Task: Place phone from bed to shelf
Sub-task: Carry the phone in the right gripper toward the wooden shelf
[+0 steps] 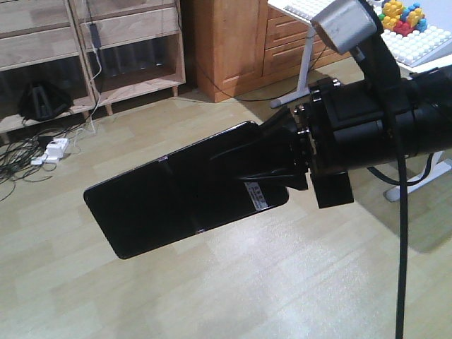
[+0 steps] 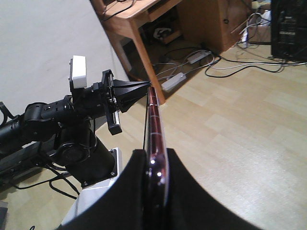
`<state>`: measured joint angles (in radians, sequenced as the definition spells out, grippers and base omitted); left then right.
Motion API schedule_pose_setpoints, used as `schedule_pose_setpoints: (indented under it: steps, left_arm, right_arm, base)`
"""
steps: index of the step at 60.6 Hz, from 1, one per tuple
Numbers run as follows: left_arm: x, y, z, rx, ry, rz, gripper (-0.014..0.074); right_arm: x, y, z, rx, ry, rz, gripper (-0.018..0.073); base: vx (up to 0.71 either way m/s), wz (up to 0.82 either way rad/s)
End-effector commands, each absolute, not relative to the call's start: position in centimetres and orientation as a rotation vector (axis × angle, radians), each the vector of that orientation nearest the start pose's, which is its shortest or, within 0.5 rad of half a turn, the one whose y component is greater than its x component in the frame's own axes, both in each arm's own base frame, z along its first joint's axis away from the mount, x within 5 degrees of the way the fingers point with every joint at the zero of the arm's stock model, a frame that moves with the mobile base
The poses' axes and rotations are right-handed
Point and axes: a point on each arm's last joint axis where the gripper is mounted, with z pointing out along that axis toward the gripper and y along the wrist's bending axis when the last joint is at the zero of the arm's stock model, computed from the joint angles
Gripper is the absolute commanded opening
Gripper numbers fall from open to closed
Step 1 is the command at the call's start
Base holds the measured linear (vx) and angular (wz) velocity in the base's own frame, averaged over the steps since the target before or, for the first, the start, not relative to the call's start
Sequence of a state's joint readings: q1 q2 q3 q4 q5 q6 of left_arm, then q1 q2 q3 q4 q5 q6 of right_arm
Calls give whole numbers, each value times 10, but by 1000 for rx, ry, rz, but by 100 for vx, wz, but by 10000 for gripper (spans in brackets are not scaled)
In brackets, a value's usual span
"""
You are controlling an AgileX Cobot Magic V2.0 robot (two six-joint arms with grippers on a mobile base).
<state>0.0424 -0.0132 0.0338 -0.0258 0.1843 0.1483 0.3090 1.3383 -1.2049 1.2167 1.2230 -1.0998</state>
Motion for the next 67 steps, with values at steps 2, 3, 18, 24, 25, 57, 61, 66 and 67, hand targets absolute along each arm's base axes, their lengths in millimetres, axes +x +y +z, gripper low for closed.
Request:
schedule_pose_setpoints:
  steps: [2,3,18,24,25,57,61,66,67]
  left_arm:
    - [55,2,200,58,1581,111,1]
    - [55,2,200,58,1581,111,1]
    - [55,2,200,58,1581,111,1]
    - [55,2,200,58,1581,111,1]
    - [55,2,200,58,1581,111,1]
    - [55,2,200,58,1581,111,1]
    - [55,2,200,58,1581,111,1]
    - [55,2,200,58,1581,111,1]
    - [55,2,200,58,1581,111,1]
  right_arm:
    - [203,153,409,-1161,1691,1328,-2]
    - [203,153,409,-1161,1691,1328,-2]
    - [203,153,409,-1161,1691,1328,-2]
    - [203,153,409,-1161,1691,1328,-2]
    - [203,153,409,-1161,1691,1328,-2]
    - [203,153,408,-1161,1692,1327,-2]
    - [203,153,408,-1161,1692,1327,-2]
    - [203,153,408,-1161,1692,1327,-2]
    - [203,153,408,-1161,1692,1327,-2]
  base:
    - [41,-11]
    - [41,-11]
    - [41,-12]
    - [41,-14]
    - [41,-13]
    - [40,-11]
    - [39,0]
    - [40,2]
    - [40,4]
